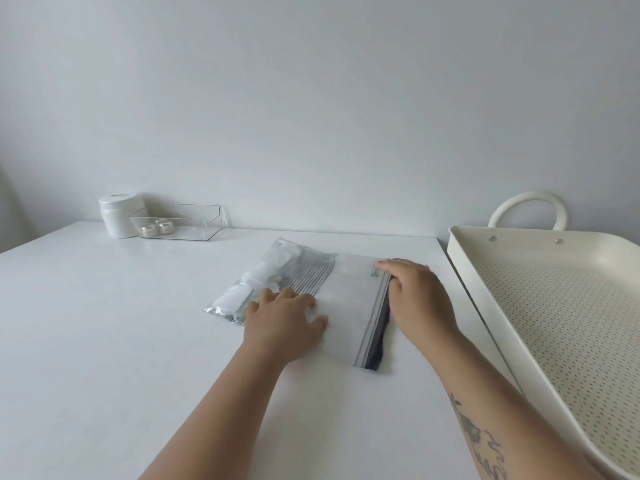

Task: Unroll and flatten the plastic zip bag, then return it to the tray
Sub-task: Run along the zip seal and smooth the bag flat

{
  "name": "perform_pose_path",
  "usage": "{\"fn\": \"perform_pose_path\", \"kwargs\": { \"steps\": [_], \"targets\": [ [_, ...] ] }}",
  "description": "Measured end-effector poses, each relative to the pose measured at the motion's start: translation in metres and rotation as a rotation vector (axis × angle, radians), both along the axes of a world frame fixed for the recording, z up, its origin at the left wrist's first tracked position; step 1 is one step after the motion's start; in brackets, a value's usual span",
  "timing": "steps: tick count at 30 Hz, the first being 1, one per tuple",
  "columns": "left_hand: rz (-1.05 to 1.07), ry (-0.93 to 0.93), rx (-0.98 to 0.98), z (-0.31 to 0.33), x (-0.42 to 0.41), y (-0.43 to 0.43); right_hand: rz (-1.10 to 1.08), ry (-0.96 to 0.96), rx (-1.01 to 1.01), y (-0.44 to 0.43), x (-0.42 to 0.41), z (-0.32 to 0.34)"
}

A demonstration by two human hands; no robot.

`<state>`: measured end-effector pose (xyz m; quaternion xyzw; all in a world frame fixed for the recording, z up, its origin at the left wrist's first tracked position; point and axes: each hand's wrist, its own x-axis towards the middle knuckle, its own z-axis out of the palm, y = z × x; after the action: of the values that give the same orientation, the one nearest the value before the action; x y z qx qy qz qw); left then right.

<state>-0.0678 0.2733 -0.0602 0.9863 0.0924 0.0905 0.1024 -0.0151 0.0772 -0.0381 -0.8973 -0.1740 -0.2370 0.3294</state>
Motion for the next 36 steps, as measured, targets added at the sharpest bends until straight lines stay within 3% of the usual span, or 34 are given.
{"fn": "perform_pose_path", "kwargs": {
  "steps": [2,10,17,24,28,33,36],
  "targets": [
    [-0.001,-0.012,0.044,0.005,-0.002,-0.009,0.071,-0.011,0.043,0.017,-0.008,0.004],
    [0.064,-0.251,-0.029,0.014,0.001,-0.004,0.087,0.341,-0.406,0.027,-0.008,-0.029],
    [0.071,0.033,-0.040,0.005,-0.001,0.007,0.128,0.395,-0.413,0.018,-0.010,-0.030],
    [0.136,-0.044,0.062,0.017,-0.013,-0.003,0.044,0.252,-0.321,0.016,-0.016,-0.013],
    [0.092,-0.141,-0.014,0.027,0.002,0.008,0.143,0.188,-0.267,0.043,-0.007,0.000],
    [0.017,-0.006,-0.163,0.018,0.014,0.016,0.241,0.271,-0.377,0.083,0.008,0.003],
    [0.001,0.040,-0.132,0.009,0.011,0.014,0.246,0.319,-0.474,0.093,0.015,-0.008]
  ]
}}
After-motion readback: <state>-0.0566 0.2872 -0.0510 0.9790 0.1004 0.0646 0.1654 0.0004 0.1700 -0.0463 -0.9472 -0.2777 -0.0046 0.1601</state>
